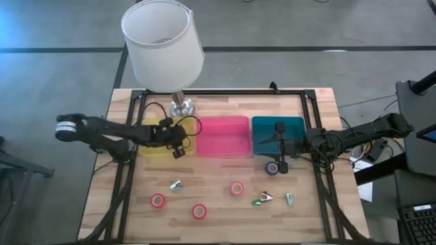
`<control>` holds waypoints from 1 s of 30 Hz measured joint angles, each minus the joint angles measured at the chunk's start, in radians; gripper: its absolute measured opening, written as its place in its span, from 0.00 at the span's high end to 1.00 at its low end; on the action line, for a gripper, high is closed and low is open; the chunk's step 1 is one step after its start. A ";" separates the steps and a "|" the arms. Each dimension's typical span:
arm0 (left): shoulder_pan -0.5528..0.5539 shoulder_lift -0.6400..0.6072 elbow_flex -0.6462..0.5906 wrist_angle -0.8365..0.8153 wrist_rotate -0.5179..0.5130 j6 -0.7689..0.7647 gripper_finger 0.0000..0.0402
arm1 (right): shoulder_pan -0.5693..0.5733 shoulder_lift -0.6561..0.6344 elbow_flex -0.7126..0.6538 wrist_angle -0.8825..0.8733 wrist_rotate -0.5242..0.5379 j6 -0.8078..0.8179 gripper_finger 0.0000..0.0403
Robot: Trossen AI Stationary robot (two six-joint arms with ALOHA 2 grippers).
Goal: Pick and place Stapler, Stapler remover, tape
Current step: Put the blue stapler into the yellow bin, then put the green stapler into the yellow bin
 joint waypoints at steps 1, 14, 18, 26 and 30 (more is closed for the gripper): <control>0.010 0.005 -0.004 0.000 0.000 -0.001 0.77 | 0.000 0.000 0.000 0.000 0.000 0.000 0.59; 0.031 0.034 -0.005 -0.003 0.004 -0.011 0.65 | 0.000 0.000 0.000 0.002 0.000 0.073 0.59; 0.025 0.017 0.021 -0.003 0.003 0.000 0.62 | 0.000 0.000 0.008 0.000 0.000 0.162 0.59; 0.019 -0.056 0.126 0.000 0.003 0.105 0.63 | 0.008 0.069 0.090 -0.080 0.000 0.305 0.59; 0.009 -0.109 0.165 0.004 0.039 0.127 0.63 | 0.038 0.188 0.168 -0.159 -0.002 0.308 0.59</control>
